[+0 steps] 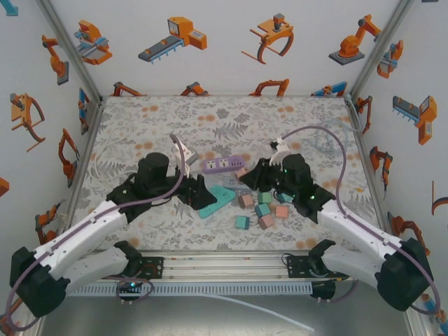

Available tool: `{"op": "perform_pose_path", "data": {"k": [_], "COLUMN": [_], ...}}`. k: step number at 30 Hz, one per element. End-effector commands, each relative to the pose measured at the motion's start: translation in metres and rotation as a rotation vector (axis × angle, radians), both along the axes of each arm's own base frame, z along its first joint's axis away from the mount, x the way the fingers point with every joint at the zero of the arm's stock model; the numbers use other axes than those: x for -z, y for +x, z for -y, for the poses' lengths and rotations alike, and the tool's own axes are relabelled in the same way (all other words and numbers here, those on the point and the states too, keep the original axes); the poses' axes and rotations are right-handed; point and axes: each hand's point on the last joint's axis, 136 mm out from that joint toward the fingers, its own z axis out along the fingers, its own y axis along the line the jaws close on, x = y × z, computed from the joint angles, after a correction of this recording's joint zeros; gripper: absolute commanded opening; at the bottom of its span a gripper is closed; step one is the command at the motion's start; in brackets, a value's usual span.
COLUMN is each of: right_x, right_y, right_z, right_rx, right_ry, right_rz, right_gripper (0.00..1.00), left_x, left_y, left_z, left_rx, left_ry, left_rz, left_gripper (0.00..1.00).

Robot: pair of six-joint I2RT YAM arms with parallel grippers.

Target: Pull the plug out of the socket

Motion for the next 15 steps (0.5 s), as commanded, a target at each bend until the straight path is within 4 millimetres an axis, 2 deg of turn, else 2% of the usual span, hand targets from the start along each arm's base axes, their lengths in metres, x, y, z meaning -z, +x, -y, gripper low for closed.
{"op": "perform_pose_path", "data": {"k": [1,4,5,10,15], "right_x": [0.020,0.040,0.046,0.073,0.096], "right_y": [-0.017,-0.030,-0.034,-0.042,-0.046], "right_z": [0.006,0.003,0.000,-0.014,-0.029], "right_rx": [0.036,0.019,0.009,-0.042,-0.078], "right_ry": [-0.007,-0.032,-0.040,-0.101,-0.151], "right_rz": [-0.087,-0.124,-0.130,-0.166,-0.180], "right_gripper": [0.00,0.00,0.00,0.00,0.00], "left_x": [0.029,0.033,0.035,0.049,0.065], "left_y": [-0.019,-0.032,-0.036,-0.046,-0.040], "left_z": [-0.017,-0.021,-0.022,-0.028,-0.044], "left_rx": [-0.024,-0.035,-0.036,-0.053,-0.164], "left_ry": [0.133,0.150,0.154,0.202,0.292], "left_rz": [-0.013,-0.017,-0.023,-0.035,-0.074], "left_gripper": [0.89,1.00,0.97,0.97,0.97]}}
